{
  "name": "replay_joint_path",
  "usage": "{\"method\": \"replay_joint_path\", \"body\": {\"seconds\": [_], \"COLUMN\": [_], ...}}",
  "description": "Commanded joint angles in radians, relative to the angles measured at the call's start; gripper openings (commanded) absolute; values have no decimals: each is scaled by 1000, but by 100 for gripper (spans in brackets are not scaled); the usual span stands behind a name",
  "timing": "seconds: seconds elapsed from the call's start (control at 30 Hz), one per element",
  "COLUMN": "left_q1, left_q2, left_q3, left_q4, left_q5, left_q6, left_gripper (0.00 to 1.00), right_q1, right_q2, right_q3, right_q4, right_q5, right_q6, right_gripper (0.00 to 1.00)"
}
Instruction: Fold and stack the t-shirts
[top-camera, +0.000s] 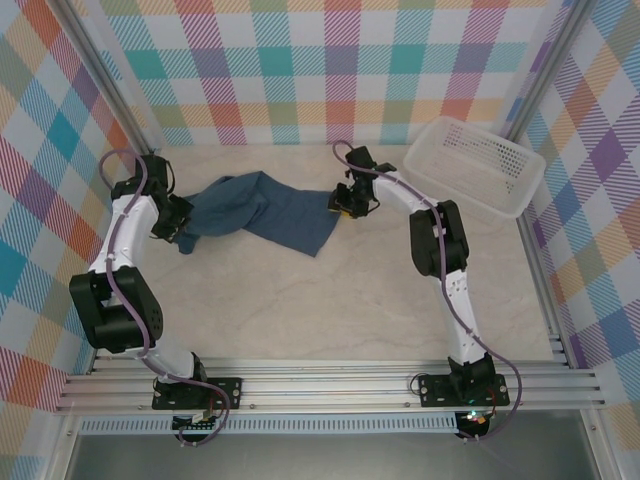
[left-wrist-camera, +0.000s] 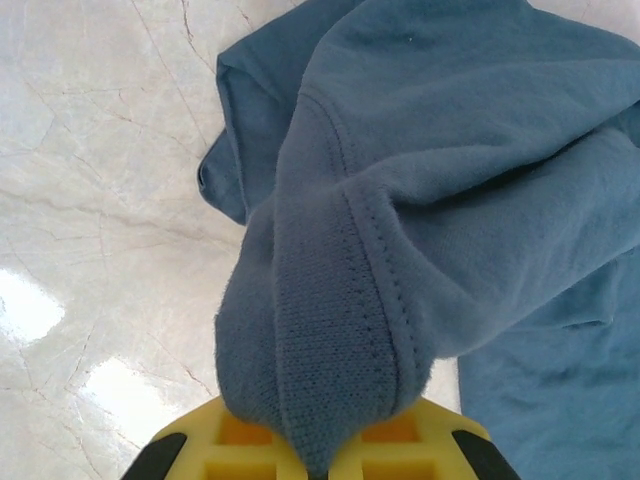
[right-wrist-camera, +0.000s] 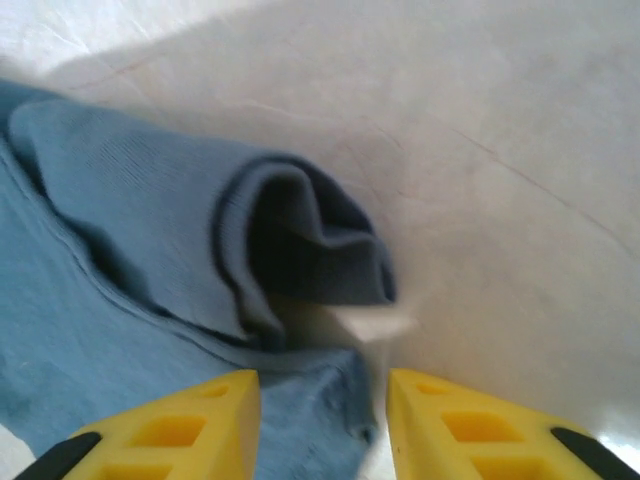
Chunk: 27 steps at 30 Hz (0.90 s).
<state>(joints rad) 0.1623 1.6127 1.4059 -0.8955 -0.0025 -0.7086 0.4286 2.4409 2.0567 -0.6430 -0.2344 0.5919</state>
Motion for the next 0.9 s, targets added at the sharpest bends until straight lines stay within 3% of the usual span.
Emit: {"method": "replay_joint_path", "body": {"seconds": [0.0,0.13,0.33,0.67,0.87], "left_q1": [0,0,1,0,-4], "left_q2": [18,30,49,106,193], "left_q3": [42,63,86,154,335], "left_q4": [-15,-17,-13,25,64], "left_q5": [-16,-13,0,76,187], "left_q6": [21,22,21,12,-24], "left_gripper": [0,0,0,0,0], "right_q1": [-7,-16,-17,-51,-126], "right_q2": [53,52,-5,-161,-156], "right_q3": [68,54,35,80,303], "right_q4": [-35,-36,-12,-115,-201], "right_q5": [-28,-20,12,55,37], "right_q6": [-18,-9,-3,25,11], "right_gripper": [32,24,0,0,0]}}
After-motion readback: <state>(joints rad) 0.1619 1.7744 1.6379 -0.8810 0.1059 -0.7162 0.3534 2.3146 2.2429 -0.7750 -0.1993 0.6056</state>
